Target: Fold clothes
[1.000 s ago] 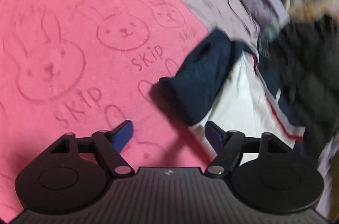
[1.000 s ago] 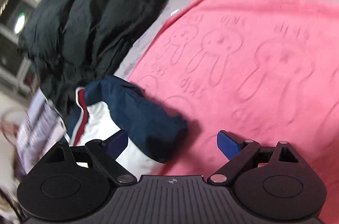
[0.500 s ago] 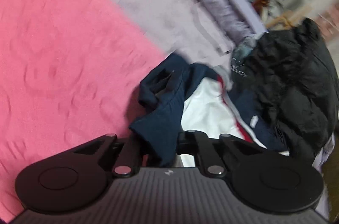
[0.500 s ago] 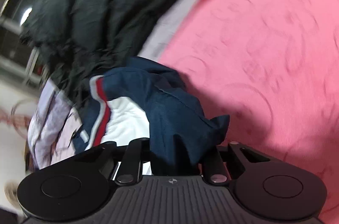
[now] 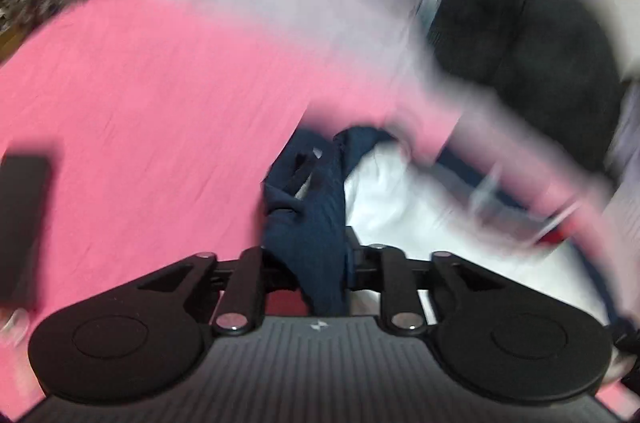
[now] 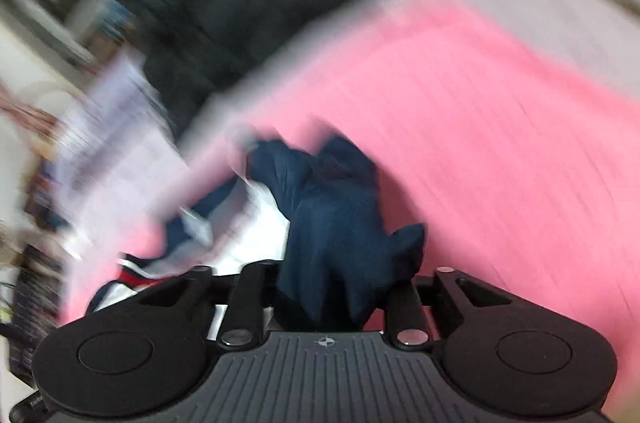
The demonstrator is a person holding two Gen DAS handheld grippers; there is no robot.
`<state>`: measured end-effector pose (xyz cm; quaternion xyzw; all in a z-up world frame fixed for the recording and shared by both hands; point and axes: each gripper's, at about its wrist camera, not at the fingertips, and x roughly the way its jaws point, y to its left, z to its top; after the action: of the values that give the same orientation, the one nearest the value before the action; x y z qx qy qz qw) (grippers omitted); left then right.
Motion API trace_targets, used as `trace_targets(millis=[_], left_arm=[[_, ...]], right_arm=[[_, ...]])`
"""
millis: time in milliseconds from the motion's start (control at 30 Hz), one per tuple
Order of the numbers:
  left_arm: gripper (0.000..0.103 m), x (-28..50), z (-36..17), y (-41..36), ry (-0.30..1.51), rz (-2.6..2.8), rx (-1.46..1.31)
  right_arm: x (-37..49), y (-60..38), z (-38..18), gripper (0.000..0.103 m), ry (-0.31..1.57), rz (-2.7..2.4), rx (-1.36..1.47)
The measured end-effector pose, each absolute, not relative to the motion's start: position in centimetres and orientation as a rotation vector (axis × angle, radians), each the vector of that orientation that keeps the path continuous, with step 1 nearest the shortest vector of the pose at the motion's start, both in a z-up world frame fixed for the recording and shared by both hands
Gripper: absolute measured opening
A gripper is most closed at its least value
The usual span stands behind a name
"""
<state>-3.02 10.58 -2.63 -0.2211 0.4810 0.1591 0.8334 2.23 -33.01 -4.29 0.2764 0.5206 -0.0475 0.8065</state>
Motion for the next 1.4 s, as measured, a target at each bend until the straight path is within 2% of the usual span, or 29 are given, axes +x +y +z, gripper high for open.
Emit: trace_targets(millis=[33, 100, 133, 167, 200, 367, 467, 533, 633, 700, 767, 900, 967, 1033, 1067, 1167, 1267, 1300, 1400], left_arm=[[0.040, -3.7, -4.0, 10.8, 1.080, 0.340, -0.480], [0.046, -4.9, -4.9, 11.5, 1.108, 0.347, -0.517], [0.050, -5.2, -4.4, 11.7, 1.088, 0.357, -0.508], [0.057, -5.5, -3.6, 11.8, 1.067, 0.372, -0.479], [0.058, -5.7, -2.9, 11.9, 1.046, 0.387, -0.451], [0.057, -6.0, 1.1, 11.8, 0.922, 0.433, -0.197], [0.058, -4.4, 3.0, 9.7, 0.795, 0.279, -0.064], [0.059, -2.5, 2.7, 7.7, 0.733, 0.132, -0.002], [0.061, 1.1, 0.3, 5.0, 0.699, -0.038, 0.097], [0.061, 4.0, -2.3, 4.0, 0.726, -0.050, 0.171], [0.060, 6.7, -4.9, 4.4, 0.785, 0.016, 0.208], [0.064, 9.4, -6.2, 8.0, 0.844, 0.130, 0.069], [0.062, 9.1, -4.8, 8.5, 0.816, 0.158, 0.028], [0.061, 7.4, -3.4, 8.1, 0.753, 0.167, 0.045], [0.062, 6.5, -2.8, 7.8, 0.728, 0.155, 0.051], [0.064, 4.1, -2.1, 6.0, 0.697, 0.047, 0.077], [0.070, 3.5, -3.4, 3.9, 0.734, -0.048, 0.170], [0.073, 3.6, -4.3, 3.3, 0.763, -0.064, 0.201], [0.082, 3.7, -8.0, 2.5, 0.829, -0.056, 0.257]], right_arm=[[1.1, -33.3, -6.0, 0.045, 1.190, -0.139, 0.574], [-1.1, -33.6, -6.4, 0.048, 1.184, -0.161, 0.563], [-1.9, -33.4, -5.6, 0.061, 1.157, -0.164, 0.511], [-2.4, -32.9, -4.7, 0.070, 1.131, -0.169, 0.438], [-3.0, -32.5, -3.7, 0.079, 1.104, -0.174, 0.365], [-3.8, -29.4, 0.9, 0.080, 0.881, -0.078, -0.003], [-2.0, -26.0, 1.6, 0.071, 0.802, 0.168, -0.056], [0.3, -23.5, 0.5, 0.054, 0.794, 0.307, -0.063], [4.7, -20.1, -2.4, 0.042, 0.820, 0.396, -0.136], [7.7, -20.7, -4.3, 0.041, 0.850, 0.343, -0.140], [10.7, -21.7, -6.2, 0.036, 0.882, 0.281, -0.129], [13.7, -24.1, -6.4, 0.033, 0.916, 0.255, 0.009], [12.7, -24.1, -4.7, 0.037, 0.865, 0.234, 0.018], [10.5, -23.6, -3.2, 0.063, 0.783, 0.261, 0.003], [9.2, -23.1, -2.6, 0.067, 0.755, 0.286, -0.010], [6.2, -20.7, -2.9, 0.069, 0.776, 0.398, -0.087], [4.8, -17.8, -5.3, 0.069, 0.872, 0.477, -0.186], [4.7, -17.0, -6.4, 0.072, 0.886, 0.485, -0.213], [4.3, -16.2, -8.5, 0.096, 0.868, 0.478, -0.216]])
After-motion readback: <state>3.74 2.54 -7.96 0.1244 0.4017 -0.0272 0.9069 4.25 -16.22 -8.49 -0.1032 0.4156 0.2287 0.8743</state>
